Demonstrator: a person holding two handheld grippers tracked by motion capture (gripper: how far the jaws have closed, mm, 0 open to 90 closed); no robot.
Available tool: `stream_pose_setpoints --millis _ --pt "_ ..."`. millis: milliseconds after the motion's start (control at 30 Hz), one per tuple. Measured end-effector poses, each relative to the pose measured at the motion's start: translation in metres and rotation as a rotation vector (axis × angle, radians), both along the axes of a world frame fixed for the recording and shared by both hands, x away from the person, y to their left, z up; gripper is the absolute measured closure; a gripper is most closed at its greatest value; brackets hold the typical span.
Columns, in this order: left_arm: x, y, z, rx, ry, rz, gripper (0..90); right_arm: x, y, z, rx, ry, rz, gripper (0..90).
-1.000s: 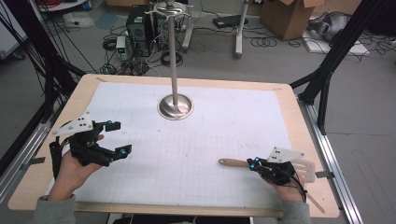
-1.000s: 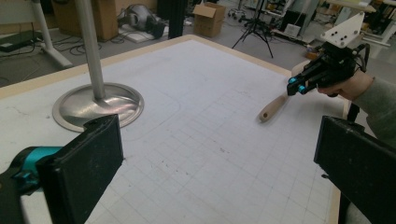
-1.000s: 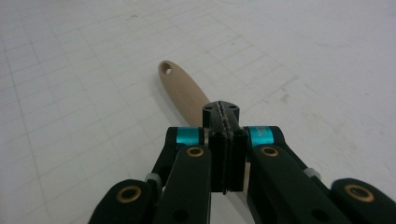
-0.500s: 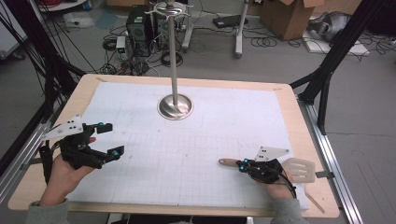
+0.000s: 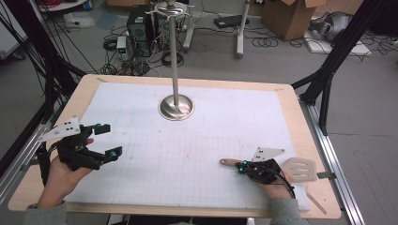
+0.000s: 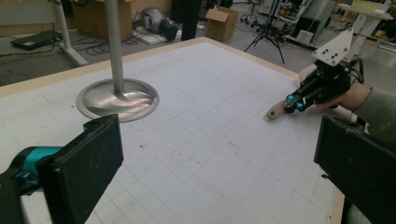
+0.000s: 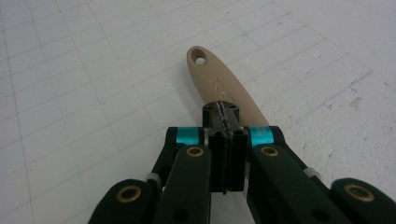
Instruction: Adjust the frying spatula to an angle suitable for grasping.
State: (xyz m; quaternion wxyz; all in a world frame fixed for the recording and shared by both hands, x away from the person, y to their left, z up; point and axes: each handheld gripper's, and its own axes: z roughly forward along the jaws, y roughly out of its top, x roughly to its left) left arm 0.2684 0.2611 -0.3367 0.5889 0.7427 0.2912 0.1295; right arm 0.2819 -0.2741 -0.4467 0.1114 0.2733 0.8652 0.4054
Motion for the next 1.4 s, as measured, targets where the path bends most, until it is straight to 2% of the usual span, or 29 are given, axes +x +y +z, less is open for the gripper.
stream_pose_setpoints --millis 167,767,1033,1400 --pt "0.0 0.0 -0.001 -0.001 0.002 0.004 1.8 0.001 0.002 -0.002 -0.021 -0.007 -0.001 90.0" --pt "-0.006 0.007 -0.002 0.002 0.003 0.027 1.8 0.01 0.007 -0.002 -0.036 -0.05 -0.046 90.0" --pt "-0.011 0.013 0.0 -0.002 0.0 0.044 1.8 0.015 0.007 -0.003 -0.032 -0.053 -0.06 90.0" --pt "-0.015 0.017 -0.001 0.003 0.001 0.06 1.8 0.023 0.012 -0.002 -0.044 -0.049 -0.111 90.0"
